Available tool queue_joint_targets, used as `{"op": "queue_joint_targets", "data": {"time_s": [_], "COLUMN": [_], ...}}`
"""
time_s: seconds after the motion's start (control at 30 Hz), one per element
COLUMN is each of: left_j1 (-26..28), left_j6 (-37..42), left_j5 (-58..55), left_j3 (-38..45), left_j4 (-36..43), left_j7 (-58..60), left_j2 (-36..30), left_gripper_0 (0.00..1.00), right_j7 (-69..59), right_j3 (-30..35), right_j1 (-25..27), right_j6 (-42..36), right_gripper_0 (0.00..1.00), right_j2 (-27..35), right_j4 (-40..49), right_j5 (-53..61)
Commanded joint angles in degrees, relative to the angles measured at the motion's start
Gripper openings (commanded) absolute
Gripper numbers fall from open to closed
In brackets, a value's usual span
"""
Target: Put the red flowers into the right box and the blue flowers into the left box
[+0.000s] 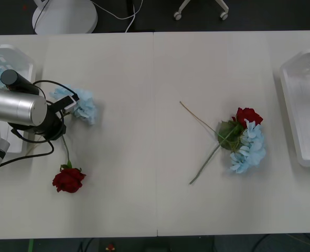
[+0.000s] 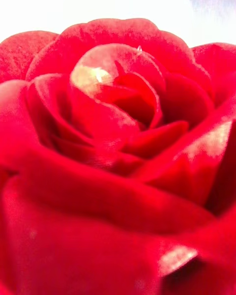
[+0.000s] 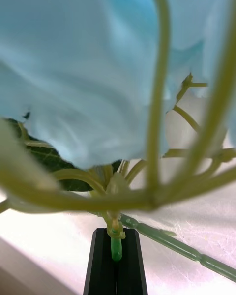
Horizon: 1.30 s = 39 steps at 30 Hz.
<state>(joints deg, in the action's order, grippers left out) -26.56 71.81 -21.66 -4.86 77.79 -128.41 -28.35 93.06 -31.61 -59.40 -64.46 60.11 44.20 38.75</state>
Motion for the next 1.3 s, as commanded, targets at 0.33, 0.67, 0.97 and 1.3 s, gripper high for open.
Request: {"op": "queue_joint_targets", "data": {"time_s": [0.33,0.67,0.97,1.3], "left_j1": [-7.55,-13.35,-15.63,-13.61], "left_j6": [8.52,15.12,12.22,4.66], "left_j5": [-6.82,-3.57,8.83,16.3], "left_j3": [17.78,34.13,40.63,47.49], "left_j4": [8.08,9.75,10.19,2.02], "left_j7": [-0.7,0.7,10.19,20.92], "left_j2": [-0.65,-4.35,-4.7,-5.14], "left_gripper_0": [0.0,0.0,0.0,0.0], "right_j7": [-0.6,-0.78,-0.78,-30.13], "right_j3": [-3.19,-3.19,-3.02,-1.43], "right_j1": [-1.68,-0.37,-0.45,-0.28], "right_j6": [4.34,7.68,3.99,-12.97], "right_gripper_0": [0.04,0.59,0.81,0.81], "right_j2": [-2.28,-2.46,0.36,8.0], "right_j4": [-10.1,-12.65,-7.99,15.21], "right_j5": [3.18,4.67,11.7,29.81]}}
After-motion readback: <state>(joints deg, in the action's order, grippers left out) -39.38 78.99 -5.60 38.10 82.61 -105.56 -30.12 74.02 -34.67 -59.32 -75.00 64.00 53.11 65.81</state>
